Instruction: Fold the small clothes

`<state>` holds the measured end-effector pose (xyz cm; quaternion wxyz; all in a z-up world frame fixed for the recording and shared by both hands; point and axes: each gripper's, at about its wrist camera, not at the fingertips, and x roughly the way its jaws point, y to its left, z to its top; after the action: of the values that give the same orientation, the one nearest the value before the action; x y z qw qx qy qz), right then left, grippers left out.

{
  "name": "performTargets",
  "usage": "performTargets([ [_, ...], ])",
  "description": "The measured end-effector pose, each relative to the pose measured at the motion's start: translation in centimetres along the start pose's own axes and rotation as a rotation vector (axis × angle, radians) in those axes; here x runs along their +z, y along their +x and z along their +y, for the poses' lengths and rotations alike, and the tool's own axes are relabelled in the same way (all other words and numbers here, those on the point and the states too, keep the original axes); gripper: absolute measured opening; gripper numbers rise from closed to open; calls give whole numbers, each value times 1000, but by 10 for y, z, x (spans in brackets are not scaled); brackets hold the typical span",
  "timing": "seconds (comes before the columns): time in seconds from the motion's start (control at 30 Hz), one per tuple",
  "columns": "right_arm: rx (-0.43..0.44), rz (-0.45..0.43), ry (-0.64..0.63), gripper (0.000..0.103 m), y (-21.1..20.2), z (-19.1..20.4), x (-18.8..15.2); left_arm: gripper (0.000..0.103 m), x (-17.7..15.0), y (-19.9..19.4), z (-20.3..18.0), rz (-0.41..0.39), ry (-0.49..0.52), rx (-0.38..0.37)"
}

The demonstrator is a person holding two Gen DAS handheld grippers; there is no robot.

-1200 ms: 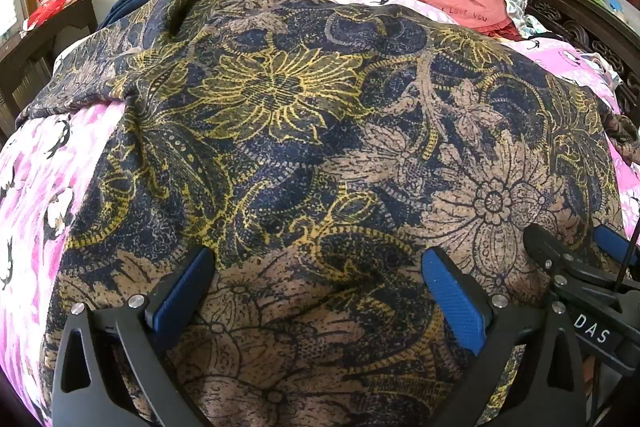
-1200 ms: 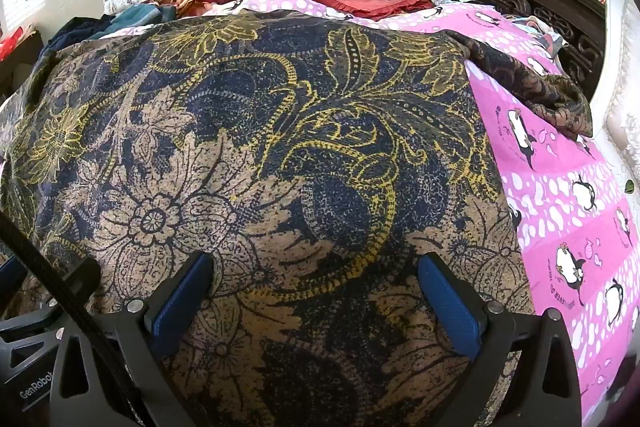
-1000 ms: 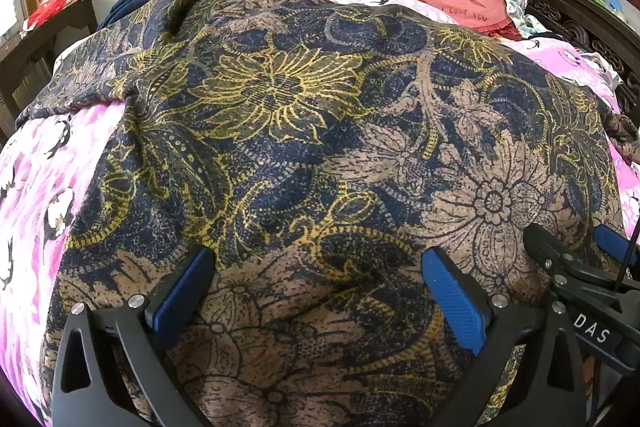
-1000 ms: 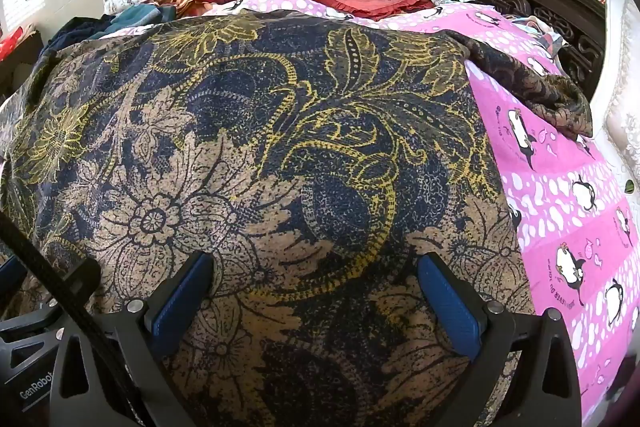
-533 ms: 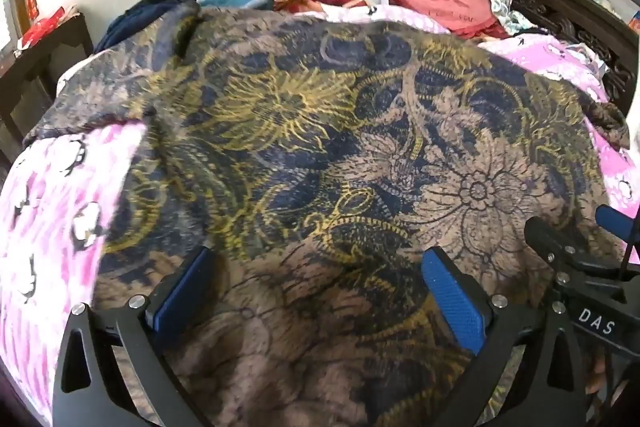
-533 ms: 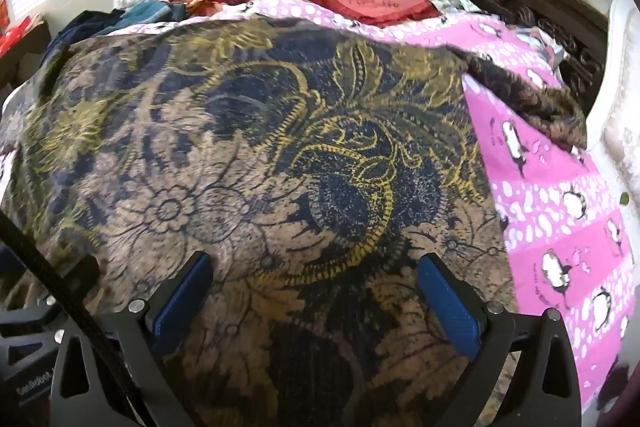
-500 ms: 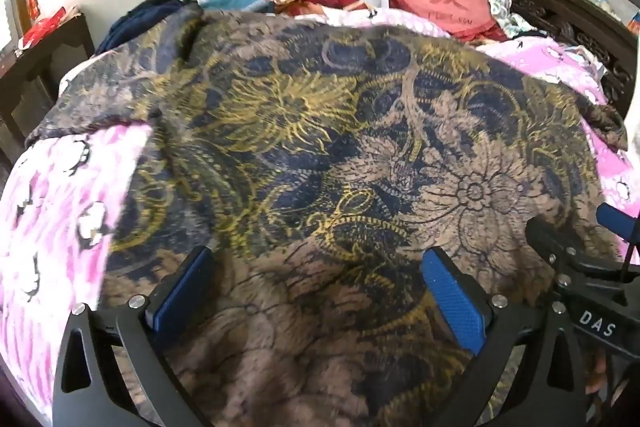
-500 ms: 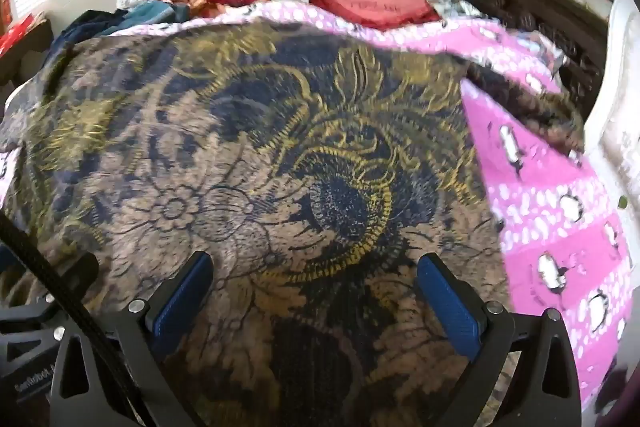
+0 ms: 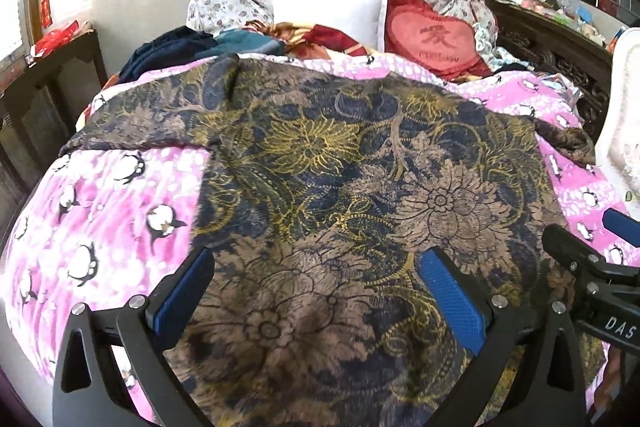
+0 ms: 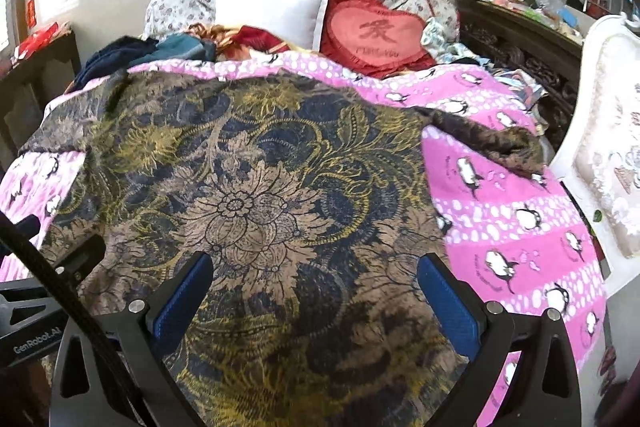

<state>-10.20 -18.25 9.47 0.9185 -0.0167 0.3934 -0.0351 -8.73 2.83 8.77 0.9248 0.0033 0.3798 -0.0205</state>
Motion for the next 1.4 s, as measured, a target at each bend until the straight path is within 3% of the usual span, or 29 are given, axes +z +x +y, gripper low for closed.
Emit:
performTargets([
  [0.13, 1, -34, 23, 103, -20, -4, 1, 103, 0, -20, 5, -61, 10, 15],
  [0.4, 6, -60, 20, 103, -39, 1, 0, 103, -1, -37, 10, -96, 9, 14],
  [1.4, 15, -31, 56, 103, -26, 2, 4, 103, 6, -26, 4, -74, -1, -9],
])
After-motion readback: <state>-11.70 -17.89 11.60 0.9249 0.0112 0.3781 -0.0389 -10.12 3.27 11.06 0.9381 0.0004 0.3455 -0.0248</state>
